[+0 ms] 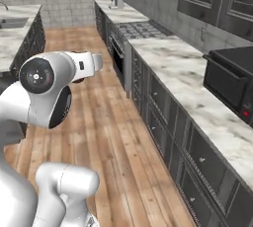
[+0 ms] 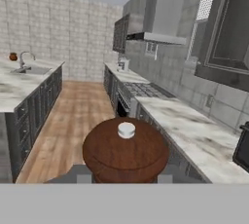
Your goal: Retrieve the shaker from the cabinet and place it next the steak on a plate on the dining table.
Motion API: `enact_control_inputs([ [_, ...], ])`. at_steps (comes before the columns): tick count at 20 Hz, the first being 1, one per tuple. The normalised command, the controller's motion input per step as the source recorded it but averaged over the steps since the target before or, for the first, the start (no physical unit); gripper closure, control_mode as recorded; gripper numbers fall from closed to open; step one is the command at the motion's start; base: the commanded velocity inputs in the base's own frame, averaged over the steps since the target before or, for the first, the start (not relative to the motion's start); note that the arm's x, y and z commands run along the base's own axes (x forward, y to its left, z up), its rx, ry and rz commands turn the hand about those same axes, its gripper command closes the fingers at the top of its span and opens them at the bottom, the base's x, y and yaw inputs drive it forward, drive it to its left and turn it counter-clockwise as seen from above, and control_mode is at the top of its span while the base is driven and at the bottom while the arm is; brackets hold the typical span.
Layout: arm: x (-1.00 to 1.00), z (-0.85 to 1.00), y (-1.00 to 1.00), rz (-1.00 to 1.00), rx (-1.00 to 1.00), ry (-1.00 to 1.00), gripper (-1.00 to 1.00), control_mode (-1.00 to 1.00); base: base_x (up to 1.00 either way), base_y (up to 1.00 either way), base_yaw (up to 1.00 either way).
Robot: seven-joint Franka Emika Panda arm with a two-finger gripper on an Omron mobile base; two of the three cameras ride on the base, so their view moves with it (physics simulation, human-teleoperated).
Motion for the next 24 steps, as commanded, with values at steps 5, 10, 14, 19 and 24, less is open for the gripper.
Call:
enact_control_inputs([
  [5,0.00,0.00,0.00,0.00,0.00,0.00,1.00,1.00,0.73,0.12,0.18],
  [10,0.00,0.00,0.00,0.00,0.00,0.00,1.00,1.00,1.00,0.00,0.16],
  [14,0.00,0.00,0.00,0.00,0.00,0.00,1.00,1.00,1.00,0.00,0.27],
  [19,0.00,0.00,0.00,0.00,0.00,0.00,1.00,1.00,0.65,0.00,0.42],
  [24,0.00,0.00,0.00,0.00,0.00,0.00,1.00,1.00,0.33,0.00,0.47],
])
